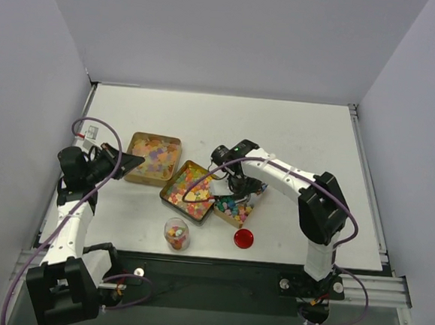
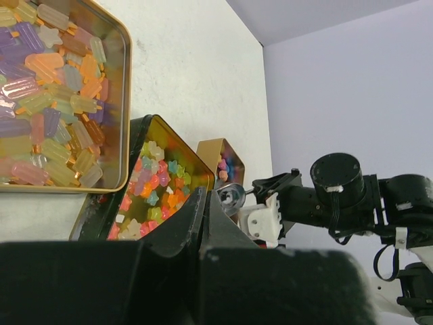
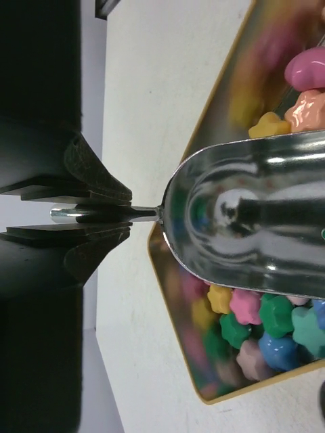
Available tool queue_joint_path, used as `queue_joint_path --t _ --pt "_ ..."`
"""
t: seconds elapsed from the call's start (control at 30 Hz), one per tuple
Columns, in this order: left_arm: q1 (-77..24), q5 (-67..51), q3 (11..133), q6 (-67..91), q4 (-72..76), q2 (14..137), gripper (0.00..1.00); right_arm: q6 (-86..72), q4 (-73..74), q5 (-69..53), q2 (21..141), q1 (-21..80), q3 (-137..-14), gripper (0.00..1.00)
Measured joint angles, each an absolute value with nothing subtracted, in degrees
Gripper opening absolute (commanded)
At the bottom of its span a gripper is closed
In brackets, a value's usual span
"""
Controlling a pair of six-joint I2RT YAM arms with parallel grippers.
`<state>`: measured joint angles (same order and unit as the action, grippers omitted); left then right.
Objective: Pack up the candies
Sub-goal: Scoop the fake candies from the storage box.
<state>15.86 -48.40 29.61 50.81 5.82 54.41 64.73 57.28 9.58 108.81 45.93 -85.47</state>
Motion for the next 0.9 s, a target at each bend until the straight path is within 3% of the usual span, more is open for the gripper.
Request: queue_joint_path --t 0.2,0.43,0.9 --pt "15.88 -48.25 29.61 50.81 6.26 55.0 0.03 65.47 53.52 10.74 103.72 49.6 -75.96 0.0" --pt "16.12 -48.18 29.61 50.83 6.31 55.05 0.03 61.82 53.12 8.47 103.72 50.74 -76.75 0.0" --pt "16.93 -47.94 29.89 50.35 5.72 55.59 0.03 58.85 51.83 -10.66 102.8 42.44 -76.62 0.0"
